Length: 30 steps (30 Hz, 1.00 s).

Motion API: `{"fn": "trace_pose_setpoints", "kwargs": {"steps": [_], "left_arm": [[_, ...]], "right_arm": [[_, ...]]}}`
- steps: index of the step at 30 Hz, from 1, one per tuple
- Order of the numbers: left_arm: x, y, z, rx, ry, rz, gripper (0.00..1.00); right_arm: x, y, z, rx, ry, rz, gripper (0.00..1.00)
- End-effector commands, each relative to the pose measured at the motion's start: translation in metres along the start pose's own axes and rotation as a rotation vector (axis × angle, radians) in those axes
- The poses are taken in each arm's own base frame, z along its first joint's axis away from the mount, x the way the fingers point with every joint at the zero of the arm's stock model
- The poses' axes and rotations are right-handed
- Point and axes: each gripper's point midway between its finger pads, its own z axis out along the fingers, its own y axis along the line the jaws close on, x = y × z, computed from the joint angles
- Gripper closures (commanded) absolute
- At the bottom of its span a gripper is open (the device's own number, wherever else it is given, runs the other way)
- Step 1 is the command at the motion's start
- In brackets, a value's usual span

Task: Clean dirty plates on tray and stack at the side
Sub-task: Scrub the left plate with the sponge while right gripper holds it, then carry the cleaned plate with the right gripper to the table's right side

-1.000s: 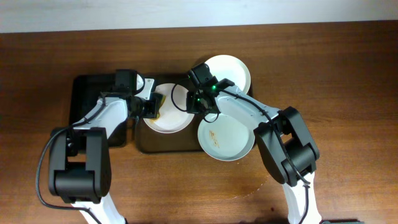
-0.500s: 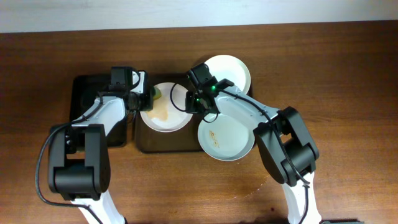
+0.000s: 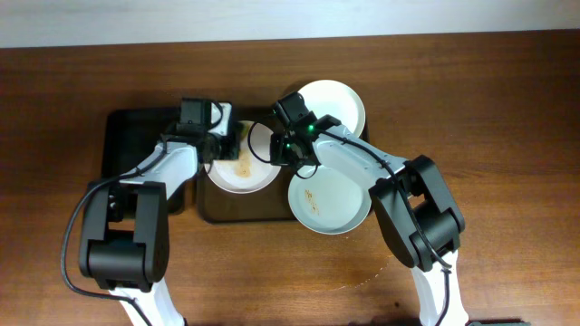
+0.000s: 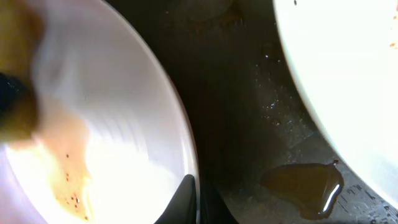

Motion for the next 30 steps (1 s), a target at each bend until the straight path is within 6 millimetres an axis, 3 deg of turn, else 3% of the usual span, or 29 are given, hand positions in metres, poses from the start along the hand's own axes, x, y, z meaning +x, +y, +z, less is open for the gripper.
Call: {"fn": "trace_pose_setpoints", "kwargs": {"steps": [1, 2, 3, 6, 7, 10, 12, 14, 15, 17, 19, 21, 23, 27, 30], "left_arm": [[-0.002, 0.061, -0.002, -0.303, -0.027, -0.025, 0.99], [0.009, 0.057, -0.001, -0.283, 0.020, -0.025, 0.99], [0.052, 0.028, 0.001, -0.141, 0.196, -0.040, 0.99], [0.084, -0.028, -0.008, 0.152, 0.341, -0.098, 0.99], [0.083, -0.046, -0.013, 0.269, 0.348, -0.123, 0.99], [0.053, -0.054, -0.024, 0.397, 0.286, -0.161, 0.99], [0.022, -0.040, -0.034, 0.424, 0.213, -0.188, 0.99], [-0.009, -0.013, -0.054, 0.406, 0.170, -0.238, 0.99], [-0.025, 0.012, -0.074, 0.373, 0.165, -0.288, 0.99], [-0.036, 0.053, -0.105, 0.296, 0.168, -0.345, 0.99], [-0.028, 0.086, -0.122, 0.200, 0.200, -0.396, 0.99], [-0.007, 0.120, -0.129, 0.061, 0.255, -0.439, 0.99], [0.004, 0.138, -0.131, -0.051, 0.289, -0.428, 0.99], [0.012, 0.148, -0.126, -0.146, 0.327, -0.397, 0.99], [0.014, 0.150, -0.120, -0.144, 0.336, -0.399, 0.99]], "right_arm": [[0.001, -0.007, 0.007, 0.023, 0.010, -0.003, 0.96], [0.001, -0.008, 0.007, 0.023, 0.010, -0.003, 0.96], [0.001, -0.008, 0.007, 0.023, 0.010, -0.003, 0.96], [0.002, -0.007, 0.007, 0.020, 0.012, -0.003, 0.96], [0.002, -0.006, 0.007, 0.017, 0.015, -0.003, 0.96], [0.004, -0.003, 0.007, -0.002, 0.027, -0.003, 0.96], [0.004, -0.003, 0.007, -0.002, 0.027, -0.003, 0.96], [0.004, -0.002, 0.007, -0.005, 0.028, -0.006, 0.96], [0.004, -0.002, 0.007, -0.006, 0.028, -0.008, 0.96], [-0.006, 0.007, -0.003, -0.025, 0.003, -0.073, 0.96], [-0.018, 0.014, -0.022, -0.021, -0.040, -0.094, 0.96], [-0.034, 0.011, -0.051, 0.098, -0.135, -0.132, 0.96], [-0.046, 0.009, -0.075, 0.232, -0.239, -0.194, 0.96], [-0.058, 0.007, -0.119, 0.591, -0.500, -0.296, 0.96], [-0.054, 0.025, -0.166, 0.863, -0.746, -0.348, 0.96]]}}
